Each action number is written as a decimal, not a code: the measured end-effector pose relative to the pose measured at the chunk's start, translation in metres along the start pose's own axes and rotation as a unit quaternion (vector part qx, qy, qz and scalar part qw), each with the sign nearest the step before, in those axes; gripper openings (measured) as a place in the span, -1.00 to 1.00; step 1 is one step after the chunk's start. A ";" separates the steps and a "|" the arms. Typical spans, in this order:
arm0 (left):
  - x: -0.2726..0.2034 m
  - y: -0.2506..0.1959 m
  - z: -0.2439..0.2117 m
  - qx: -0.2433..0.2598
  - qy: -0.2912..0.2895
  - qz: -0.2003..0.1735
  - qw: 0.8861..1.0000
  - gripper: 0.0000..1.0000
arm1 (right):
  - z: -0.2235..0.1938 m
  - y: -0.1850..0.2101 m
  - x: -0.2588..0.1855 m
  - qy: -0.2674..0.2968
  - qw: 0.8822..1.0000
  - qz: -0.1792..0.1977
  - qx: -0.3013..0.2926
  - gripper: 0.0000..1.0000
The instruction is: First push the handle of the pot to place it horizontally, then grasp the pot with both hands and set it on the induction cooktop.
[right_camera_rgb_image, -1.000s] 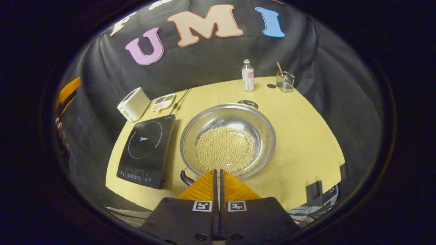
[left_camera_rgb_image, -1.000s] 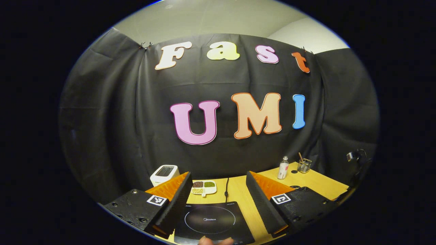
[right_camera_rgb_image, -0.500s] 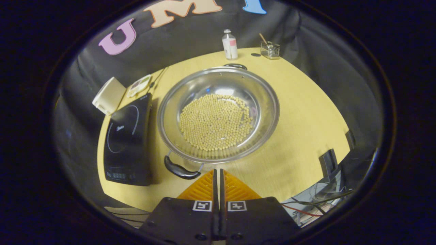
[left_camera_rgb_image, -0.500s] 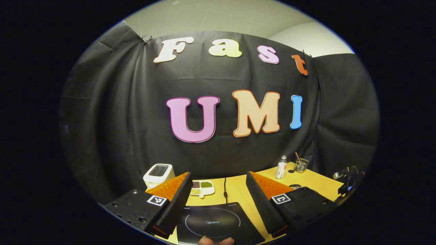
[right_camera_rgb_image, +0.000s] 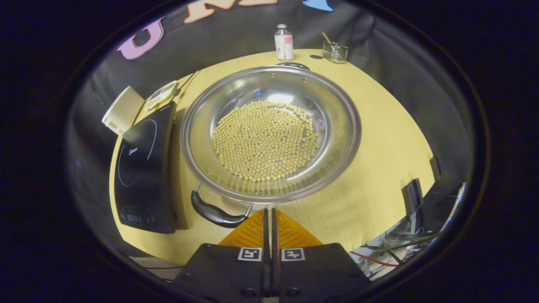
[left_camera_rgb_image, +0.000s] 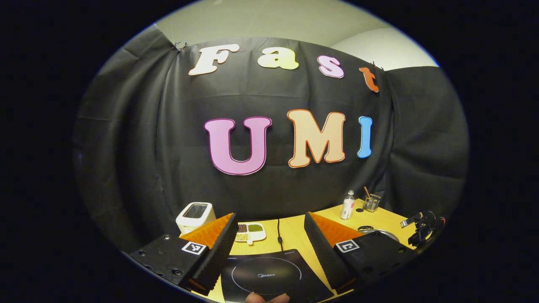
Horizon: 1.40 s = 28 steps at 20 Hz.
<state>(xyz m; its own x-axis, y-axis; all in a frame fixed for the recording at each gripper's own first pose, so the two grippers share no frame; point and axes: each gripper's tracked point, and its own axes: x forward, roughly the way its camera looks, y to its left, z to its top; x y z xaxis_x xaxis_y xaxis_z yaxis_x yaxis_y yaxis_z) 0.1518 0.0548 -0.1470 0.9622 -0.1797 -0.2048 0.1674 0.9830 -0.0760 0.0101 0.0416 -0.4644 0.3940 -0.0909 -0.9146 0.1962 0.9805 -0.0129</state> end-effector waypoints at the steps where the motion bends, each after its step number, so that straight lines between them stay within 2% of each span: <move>1: 0.000 0.000 0.000 0.000 0.000 -0.001 1.000 0.92 | -0.001 0.000 0.000 0.002 1.000 -0.004 -0.002 -0.95; 4: -0.001 0.002 -0.001 0.002 0.002 -0.001 1.000 0.91 | -0.001 0.003 0.000 0.003 1.000 -0.005 0.003 -0.94; 5: -0.001 0.003 0.000 0.003 0.001 -0.001 1.000 0.91 | -0.001 0.004 -0.001 0.005 1.000 -0.007 0.005 -1.00; 7: -0.002 0.004 0.000 0.003 0.001 -0.001 1.000 0.91 | -0.001 0.008 -0.002 0.008 1.000 -0.007 0.015 -0.94; 10: -0.003 0.004 -0.002 0.001 0.002 0.000 1.000 0.91 | 0.000 0.020 -0.001 0.011 1.000 0.002 0.020 -0.94; 11: -0.003 0.004 -0.002 0.001 0.003 0.000 1.000 0.91 | 0.002 0.024 0.000 0.011 1.000 0.004 0.021 -1.00; 12: -0.004 0.005 -0.003 0.001 0.003 0.001 1.000 0.92 | 0.002 0.028 0.000 0.012 1.000 0.007 0.022 -0.94; 14: -0.004 0.008 -0.002 0.002 0.003 0.003 1.000 0.91 | 0.004 0.036 0.000 0.014 1.000 0.014 0.024 -1.00; 25: -0.005 0.017 -0.008 -0.001 0.009 0.013 1.000 0.91 | 0.017 0.082 0.003 0.024 0.997 0.050 0.047 -0.94; 28: -0.004 0.018 -0.010 -0.003 0.011 0.013 1.000 0.91 | 0.023 0.097 0.006 0.028 0.996 0.060 0.064 -1.00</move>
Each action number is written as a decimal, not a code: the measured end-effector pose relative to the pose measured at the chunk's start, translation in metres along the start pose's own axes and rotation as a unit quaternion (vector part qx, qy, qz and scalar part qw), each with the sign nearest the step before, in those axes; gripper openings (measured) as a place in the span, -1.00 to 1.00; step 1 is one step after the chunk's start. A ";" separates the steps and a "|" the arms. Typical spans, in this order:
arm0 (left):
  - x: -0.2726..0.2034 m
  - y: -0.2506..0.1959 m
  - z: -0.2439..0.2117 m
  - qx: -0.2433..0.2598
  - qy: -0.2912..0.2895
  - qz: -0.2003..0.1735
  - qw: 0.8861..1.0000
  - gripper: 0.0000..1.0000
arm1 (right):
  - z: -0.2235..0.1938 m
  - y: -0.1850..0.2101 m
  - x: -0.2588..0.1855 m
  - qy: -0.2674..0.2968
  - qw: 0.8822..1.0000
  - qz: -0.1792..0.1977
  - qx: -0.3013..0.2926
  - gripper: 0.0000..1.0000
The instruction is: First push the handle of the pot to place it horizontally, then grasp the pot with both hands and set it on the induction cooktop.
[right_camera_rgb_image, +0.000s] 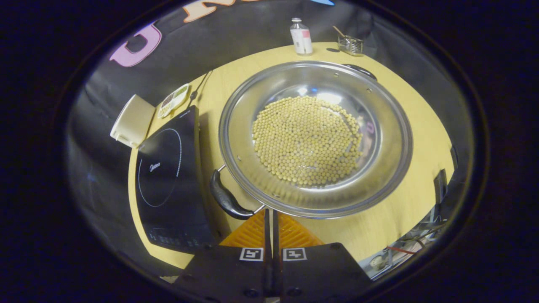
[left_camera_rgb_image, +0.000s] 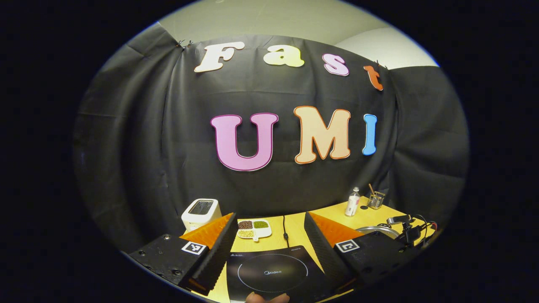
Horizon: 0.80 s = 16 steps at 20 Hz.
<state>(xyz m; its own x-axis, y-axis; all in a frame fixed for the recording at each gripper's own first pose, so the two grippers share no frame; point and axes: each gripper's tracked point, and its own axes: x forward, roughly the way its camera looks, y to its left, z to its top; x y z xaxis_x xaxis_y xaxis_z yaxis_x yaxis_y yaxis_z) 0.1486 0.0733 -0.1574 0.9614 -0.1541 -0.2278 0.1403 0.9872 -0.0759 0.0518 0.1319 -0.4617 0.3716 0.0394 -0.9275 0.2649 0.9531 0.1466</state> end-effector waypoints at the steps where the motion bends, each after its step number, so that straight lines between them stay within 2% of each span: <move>1: 0.000 0.000 0.000 0.000 0.001 0.000 1.000 0.92 | 0.001 0.005 0.002 0.001 1.000 0.005 0.006 -0.94; 2: -0.001 0.001 -0.002 0.000 0.002 0.001 1.000 0.92 | 0.003 0.010 0.004 0.002 1.000 0.010 0.013 -1.00; 16: -0.007 0.013 -0.006 0.000 0.008 0.014 1.000 0.91 | 0.033 0.060 0.020 0.010 0.992 0.056 0.117 -0.95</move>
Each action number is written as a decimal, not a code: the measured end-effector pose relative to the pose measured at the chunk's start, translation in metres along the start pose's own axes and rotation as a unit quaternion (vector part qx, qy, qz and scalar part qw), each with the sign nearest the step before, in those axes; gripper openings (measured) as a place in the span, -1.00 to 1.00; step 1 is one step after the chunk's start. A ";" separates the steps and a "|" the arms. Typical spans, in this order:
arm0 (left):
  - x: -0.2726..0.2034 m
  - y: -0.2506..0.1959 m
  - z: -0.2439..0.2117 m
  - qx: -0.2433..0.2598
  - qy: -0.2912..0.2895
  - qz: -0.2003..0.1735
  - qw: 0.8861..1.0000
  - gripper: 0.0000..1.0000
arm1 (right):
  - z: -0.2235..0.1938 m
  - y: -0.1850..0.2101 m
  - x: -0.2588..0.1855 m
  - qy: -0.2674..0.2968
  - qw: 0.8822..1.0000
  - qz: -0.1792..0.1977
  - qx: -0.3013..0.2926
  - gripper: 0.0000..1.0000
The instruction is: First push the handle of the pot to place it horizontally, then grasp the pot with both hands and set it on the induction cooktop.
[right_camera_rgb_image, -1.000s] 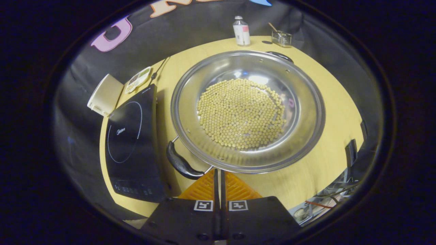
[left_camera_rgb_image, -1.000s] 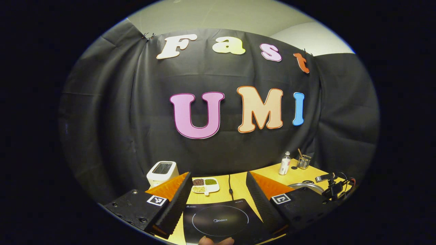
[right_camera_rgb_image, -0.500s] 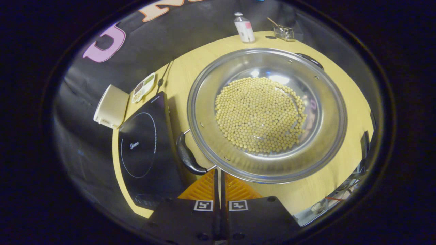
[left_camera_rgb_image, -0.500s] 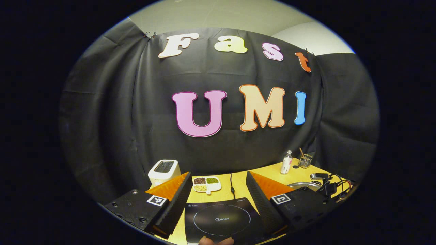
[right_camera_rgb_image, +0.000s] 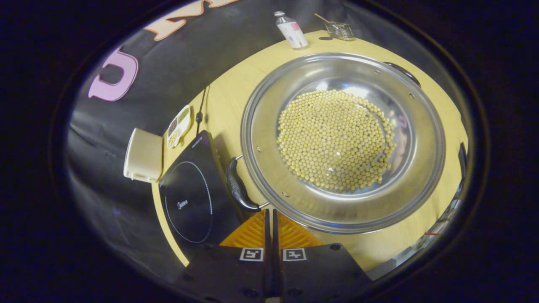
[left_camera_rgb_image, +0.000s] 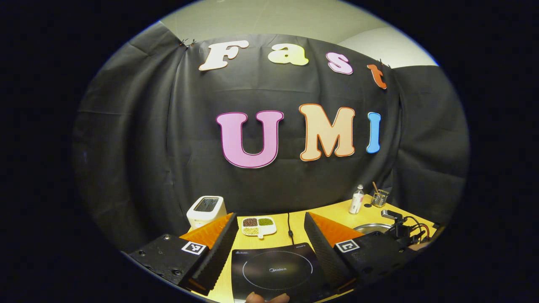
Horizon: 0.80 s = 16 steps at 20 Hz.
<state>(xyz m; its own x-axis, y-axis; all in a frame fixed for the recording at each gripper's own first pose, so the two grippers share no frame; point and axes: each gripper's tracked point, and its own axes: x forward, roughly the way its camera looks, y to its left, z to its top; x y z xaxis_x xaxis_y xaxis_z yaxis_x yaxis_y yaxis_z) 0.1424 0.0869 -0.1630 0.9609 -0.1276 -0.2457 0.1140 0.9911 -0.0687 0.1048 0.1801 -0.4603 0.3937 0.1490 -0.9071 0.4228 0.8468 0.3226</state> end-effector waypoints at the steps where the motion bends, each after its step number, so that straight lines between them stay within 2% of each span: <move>1: -0.001 0.000 -0.001 0.000 0.000 0.001 1.000 0.91 | 0.000 0.002 -0.001 0.000 1.000 0.004 0.000 -0.94; 6: -0.003 0.000 0.000 -0.001 0.000 0.003 1.000 0.91 | -0.007 -0.002 -0.013 -0.005 1.000 0.013 -0.019 -1.00; 7: -0.003 -0.001 0.001 -0.002 0.000 0.002 1.000 0.92 | -0.005 -0.003 -0.017 -0.009 1.000 0.017 -0.024 -0.94; 8: -0.004 -0.003 0.002 -0.003 -0.001 0.002 1.000 0.92 | -0.003 -0.005 -0.023 -0.014 0.999 0.022 -0.028 -1.00; 11: -0.003 -0.013 -0.001 -0.008 0.004 -0.002 1.000 0.92 | 0.012 -0.014 -0.039 -0.032 0.998 0.035 -0.031 -0.94; 16: 0.001 -0.037 -0.010 -0.014 0.026 -0.007 1.000 0.92 | 0.049 -0.050 -0.060 -0.061 0.997 0.038 -0.042 -1.00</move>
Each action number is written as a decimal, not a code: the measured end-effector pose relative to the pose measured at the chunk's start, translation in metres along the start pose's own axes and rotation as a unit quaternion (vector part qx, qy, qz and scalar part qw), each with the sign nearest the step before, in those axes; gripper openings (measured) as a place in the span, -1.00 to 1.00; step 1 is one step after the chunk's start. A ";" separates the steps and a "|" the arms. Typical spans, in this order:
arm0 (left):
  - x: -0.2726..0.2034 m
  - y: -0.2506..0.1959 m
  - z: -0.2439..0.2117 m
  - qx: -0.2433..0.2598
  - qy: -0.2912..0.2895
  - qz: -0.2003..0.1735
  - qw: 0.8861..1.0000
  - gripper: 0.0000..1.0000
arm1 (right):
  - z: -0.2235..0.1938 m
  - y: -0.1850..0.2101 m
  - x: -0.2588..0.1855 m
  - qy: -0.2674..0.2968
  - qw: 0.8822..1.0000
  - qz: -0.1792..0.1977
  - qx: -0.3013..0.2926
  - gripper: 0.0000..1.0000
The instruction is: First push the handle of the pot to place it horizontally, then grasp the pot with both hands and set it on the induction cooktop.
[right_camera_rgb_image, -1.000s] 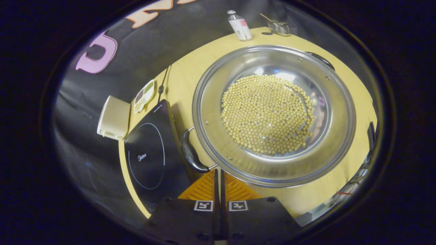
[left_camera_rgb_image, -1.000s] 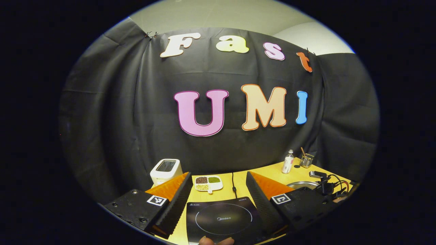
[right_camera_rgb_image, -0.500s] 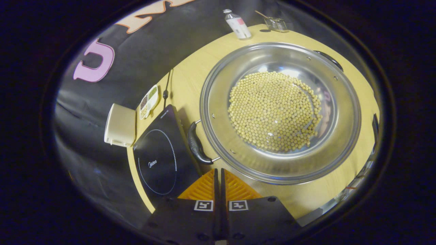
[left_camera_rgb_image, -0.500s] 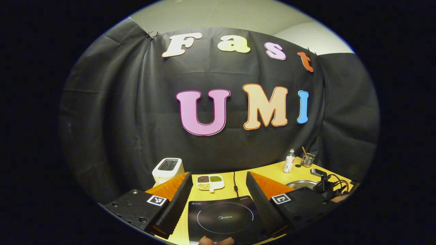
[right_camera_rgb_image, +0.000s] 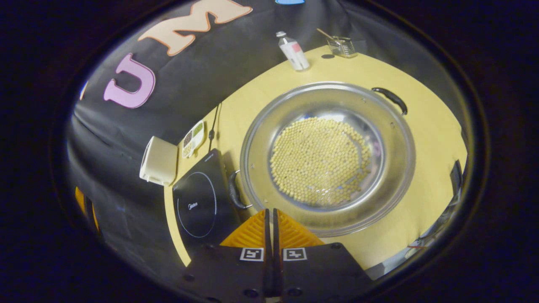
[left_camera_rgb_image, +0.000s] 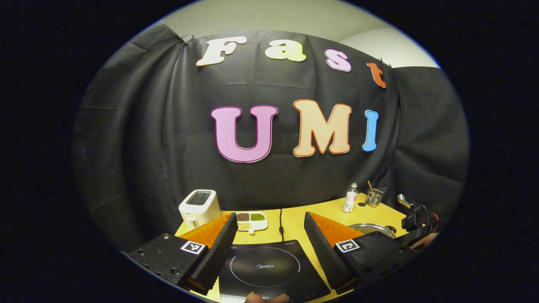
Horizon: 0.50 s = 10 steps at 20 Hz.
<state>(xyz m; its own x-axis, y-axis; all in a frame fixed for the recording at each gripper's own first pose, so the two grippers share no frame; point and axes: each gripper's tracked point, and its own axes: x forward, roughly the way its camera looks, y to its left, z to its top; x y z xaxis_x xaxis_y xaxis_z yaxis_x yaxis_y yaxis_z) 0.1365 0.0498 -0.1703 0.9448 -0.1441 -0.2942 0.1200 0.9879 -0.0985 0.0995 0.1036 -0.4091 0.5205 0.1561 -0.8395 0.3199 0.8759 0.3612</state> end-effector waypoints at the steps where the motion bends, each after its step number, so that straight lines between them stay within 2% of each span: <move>1: 0.002 -0.007 -0.002 -0.002 0.006 -0.001 1.000 0.92 | 0.013 -0.011 -0.003 -0.010 1.000 0.000 -0.007 -1.00; 2: 0.004 -0.014 -0.006 -0.004 0.013 0.000 1.000 0.94 | 0.024 -0.024 -0.007 -0.019 1.000 -0.002 -0.014 -0.95; 3: 0.007 -0.021 -0.009 -0.007 0.022 0.001 1.000 0.94 | 0.037 -0.035 -0.011 -0.028 0.999 -0.002 -0.021 -1.00; 4: 0.010 -0.028 -0.013 -0.011 0.033 0.005 0.999 0.96 | 0.048 -0.045 -0.015 -0.032 0.999 0.003 -0.026 -0.95; 6: 0.015 -0.047 -0.019 -0.025 0.049 0.007 0.998 0.96 | 0.066 -0.057 -0.025 -0.039 0.999 0.023 -0.028 -1.00; 7: 0.019 -0.057 -0.022 -0.031 0.057 0.007 0.998 0.96 | 0.074 -0.067 -0.028 -0.041 0.998 0.026 -0.035 -0.56; 9: 0.025 -0.076 -0.032 -0.039 0.079 0.009 0.996 0.94 | 0.088 -0.093 -0.029 -0.037 0.997 0.013 -0.070 -0.39; 10: 0.028 -0.086 -0.040 -0.047 0.094 0.009 0.994 0.92 | 0.097 -0.103 -0.030 -0.041 0.995 0.007 -0.090 -0.10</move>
<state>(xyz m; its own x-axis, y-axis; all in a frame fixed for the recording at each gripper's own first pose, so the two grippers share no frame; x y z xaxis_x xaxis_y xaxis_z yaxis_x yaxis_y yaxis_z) 0.1406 -0.0414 -0.2082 0.8721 -0.1424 -0.4682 0.0656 0.9821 -0.1765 0.1272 -0.0359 -0.3817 0.5885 0.1373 -0.7967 0.1696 0.9426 0.2877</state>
